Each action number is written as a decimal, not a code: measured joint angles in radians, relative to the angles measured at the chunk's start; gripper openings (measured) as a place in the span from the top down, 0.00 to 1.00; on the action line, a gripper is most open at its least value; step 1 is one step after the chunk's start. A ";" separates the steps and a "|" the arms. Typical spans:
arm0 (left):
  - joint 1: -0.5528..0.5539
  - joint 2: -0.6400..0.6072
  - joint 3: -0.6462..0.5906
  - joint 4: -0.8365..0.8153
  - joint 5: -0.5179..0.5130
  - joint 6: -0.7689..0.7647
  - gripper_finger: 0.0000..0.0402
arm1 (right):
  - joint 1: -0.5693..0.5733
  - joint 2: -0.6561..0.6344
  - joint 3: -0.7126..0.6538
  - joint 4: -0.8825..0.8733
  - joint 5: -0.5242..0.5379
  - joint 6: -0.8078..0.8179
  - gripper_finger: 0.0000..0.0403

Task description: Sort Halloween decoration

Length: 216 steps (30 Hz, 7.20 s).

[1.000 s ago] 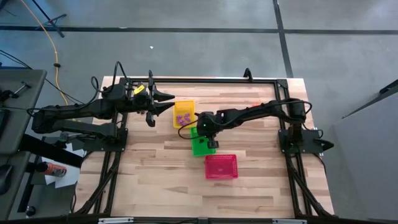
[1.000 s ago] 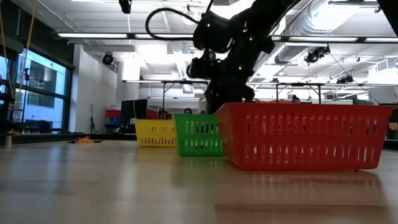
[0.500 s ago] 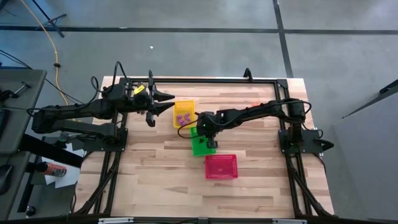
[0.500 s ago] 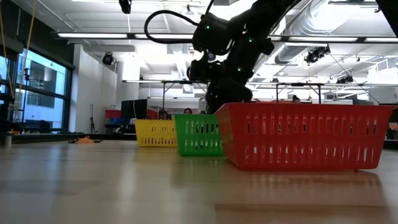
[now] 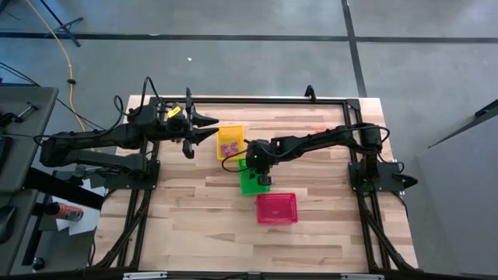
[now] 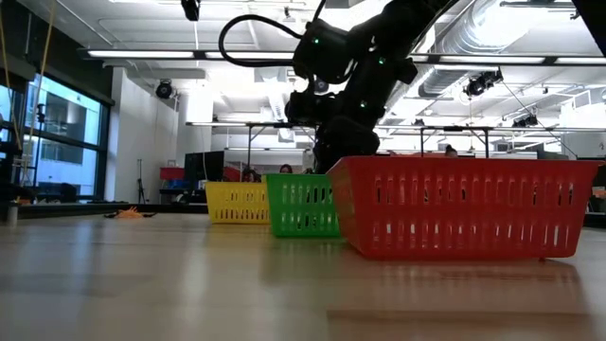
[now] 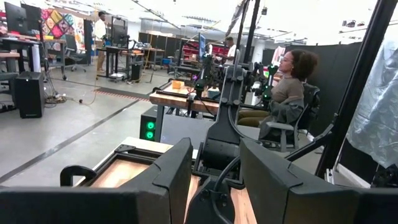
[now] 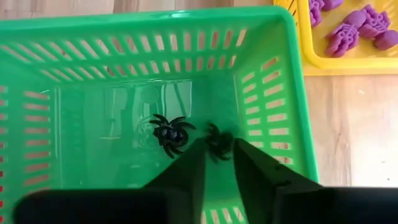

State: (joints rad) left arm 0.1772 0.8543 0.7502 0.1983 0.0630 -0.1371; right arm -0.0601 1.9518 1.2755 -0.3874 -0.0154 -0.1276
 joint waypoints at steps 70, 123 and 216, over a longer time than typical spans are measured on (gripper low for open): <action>0.005 0.041 0.094 -0.217 -0.155 -0.184 0.70 | -0.055 -1.043 -0.656 0.795 0.000 0.283 0.60; 0.556 0.651 -0.056 -1.006 -0.263 -0.296 0.74 | -0.058 -0.995 -0.656 0.743 0.043 0.337 0.60; -0.089 0.470 0.130 -0.246 0.219 -0.063 1.00 | -0.058 -0.996 -0.656 0.994 0.043 0.308 0.60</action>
State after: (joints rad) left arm 0.0886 1.3247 0.8801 -0.0474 0.2818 -0.2000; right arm -0.1180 0.9562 0.6193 0.6067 0.0273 0.1801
